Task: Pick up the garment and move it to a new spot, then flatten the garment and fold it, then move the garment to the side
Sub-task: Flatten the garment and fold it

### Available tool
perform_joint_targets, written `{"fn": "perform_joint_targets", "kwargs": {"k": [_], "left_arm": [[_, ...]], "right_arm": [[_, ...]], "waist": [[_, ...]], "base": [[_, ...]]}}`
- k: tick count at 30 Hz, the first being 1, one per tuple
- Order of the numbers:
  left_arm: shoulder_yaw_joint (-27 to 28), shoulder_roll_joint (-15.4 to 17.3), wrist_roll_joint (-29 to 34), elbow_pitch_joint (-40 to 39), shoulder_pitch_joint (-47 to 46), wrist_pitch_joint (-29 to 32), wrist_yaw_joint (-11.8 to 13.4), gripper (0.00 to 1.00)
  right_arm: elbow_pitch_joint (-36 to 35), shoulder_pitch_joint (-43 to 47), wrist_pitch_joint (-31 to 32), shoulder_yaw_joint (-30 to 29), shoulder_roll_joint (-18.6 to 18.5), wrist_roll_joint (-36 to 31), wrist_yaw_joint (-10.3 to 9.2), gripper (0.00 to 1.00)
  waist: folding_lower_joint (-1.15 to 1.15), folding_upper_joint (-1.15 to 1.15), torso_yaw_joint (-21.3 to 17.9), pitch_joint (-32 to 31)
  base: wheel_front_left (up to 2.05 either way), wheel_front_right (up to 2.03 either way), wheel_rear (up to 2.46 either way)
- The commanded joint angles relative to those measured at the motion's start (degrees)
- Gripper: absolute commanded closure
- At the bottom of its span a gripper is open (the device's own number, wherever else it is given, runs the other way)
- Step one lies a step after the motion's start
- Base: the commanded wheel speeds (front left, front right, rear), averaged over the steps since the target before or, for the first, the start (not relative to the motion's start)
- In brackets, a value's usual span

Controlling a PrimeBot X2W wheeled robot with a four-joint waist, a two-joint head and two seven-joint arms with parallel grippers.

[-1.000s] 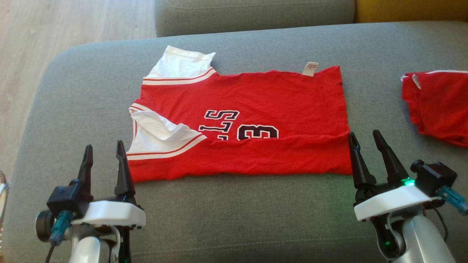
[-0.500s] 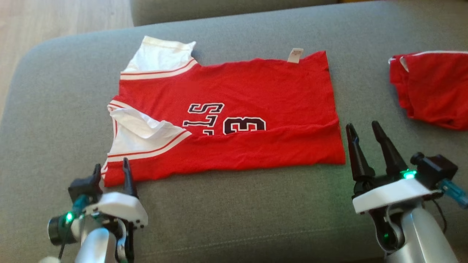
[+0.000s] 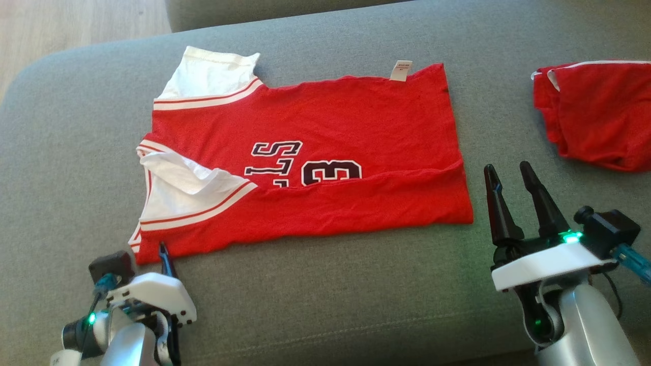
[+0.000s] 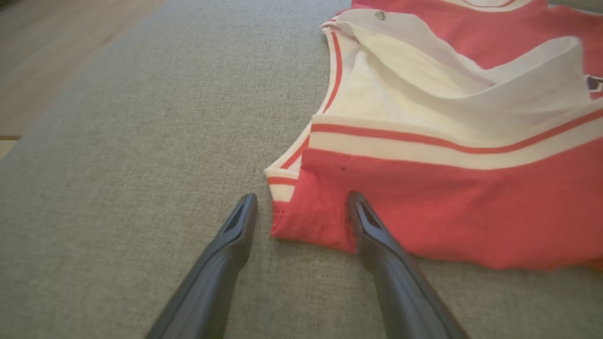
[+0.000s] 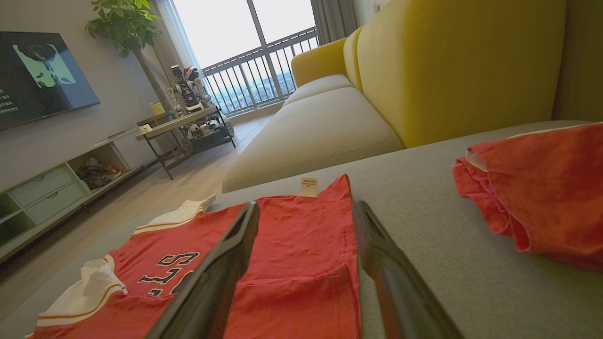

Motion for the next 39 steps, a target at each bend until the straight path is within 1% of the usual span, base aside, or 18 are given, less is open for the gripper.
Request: {"fn": "perform_joint_targets", "kwargs": {"k": [1, 4, 11, 12, 13, 14, 15, 17, 21, 24, 25, 28, 34, 39], "left_arm": [[1.87, 1.26, -0.58, -0.42, -2.08, -0.11, -0.47, 0.00], [1.69, 1.40, -1.15, 0.85, -2.96, 0.37, -1.05, 0.00], [1.39, 1.76, -2.58, 3.57, -4.55, 4.02, -2.54, 0.00], [1.27, 1.79, -2.71, 3.85, -4.65, 4.39, -2.80, 0.18], [1.14, 1.82, -2.84, 4.02, -4.71, 4.60, -3.10, 0.67], [1.14, 1.82, -2.84, 4.02, -4.71, 4.60, -3.10, 0.67], [1.04, 1.80, -3.08, 3.96, -4.76, 4.36, -3.63, 1.00], [1.02, 1.71, -3.65, 3.75, -4.74, 3.61, -4.40, 1.00], [0.75, 1.62, -3.72, 2.46, -4.58, 0.92, -4.64, 1.00], [0.35, 1.41, -3.82, 0.68, -4.12, -0.81, -5.07, 1.00], [-0.07, 1.26, -3.75, -0.92, -3.65, -1.66, -5.35, 1.00], [-1.06, 1.05, -3.20, -3.62, -2.82, -2.45, -5.61, 1.00], [-3.40, 0.59, -2.40, -7.99, -1.66, -2.99, -5.64, 1.00], [-4.96, 0.38, -2.30, -9.67, -1.27, -3.06, -5.42, 1.00]], "right_arm": [[-1.52, -2.04, -0.53, 1.14, 0.44, 0.23, -0.01, 0.00], [-1.55, -2.21, -0.53, 1.29, 0.47, 0.31, -0.01, 0.00], [-1.19, -2.42, -0.53, 1.25, 0.49, 0.33, -0.01, 0.00], [-1.15, -2.42, -0.53, 1.14, 0.50, 0.33, -0.01, 0.00], [-1.09, -2.41, -0.53, 1.04, 0.50, 0.32, -0.01, 0.00], [-1.09, -2.41, -0.53, 1.04, 0.50, 0.32, -0.01, 0.00], [-1.01, -2.36, -0.53, 0.91, 0.50, 0.30, -0.01, 0.00], [-0.51, -2.23, -0.53, 0.68, 0.51, 0.33, -0.01, 0.00], [2.57, -2.21, 0.38, -0.09, 0.53, 0.70, -0.01, 0.00], [5.71, -2.54, 2.16, -0.98, 0.54, 2.93, -0.01, 0.00], [8.46, -2.99, 3.74, -1.79, 0.54, 4.54, -0.01, 0.00], [13.22, -4.56, 5.73, -3.02, 0.54, 8.99, -0.01, 0.00], [24.55, -9.37, 7.67, -4.18, 0.55, 17.47, -0.01, 0.00], [32.94, -13.23, 6.89, -2.13, 0.55, 20.39, -0.01, 0.00]], "waist": [[0.00, 0.00, -0.04, -0.03], [0.00, 0.00, -0.18, 0.28], [0.00, 0.00, -0.53, 0.93], [0.00, 0.00, -0.54, 0.92], [0.00, 0.00, -0.54, 0.89], [0.00, 0.00, -0.54, 0.89], [0.00, 0.00, -0.46, 0.80], [0.00, 0.00, -0.28, 0.55], [0.00, 0.00, 0.47, -0.25], [0.00, 0.00, 1.41, -0.77], [0.00, 0.00, 2.10, -0.96], [0.00, 0.00, 3.13, -0.92], [0.00, 0.00, 5.14, -0.47], [0.00, 0.00, 6.28, -0.14]], "base": [[0.00, 0.00, 0.00], [0.00, 0.00, 0.00], [0.00, 0.00, 0.00], [0.00, 0.00, 0.00], [0.00, 0.00, 0.00], [0.00, 0.00, 0.00], [0.00, 0.00, 0.00], [0.00, 0.00, 0.00], [0.00, 0.00, 0.00], [0.00, 0.00, 0.00], [0.00, 0.00, 0.00], [0.00, 0.00, 0.00], [0.00, 0.00, 0.00], [0.00, 0.00, 0.00]]}}
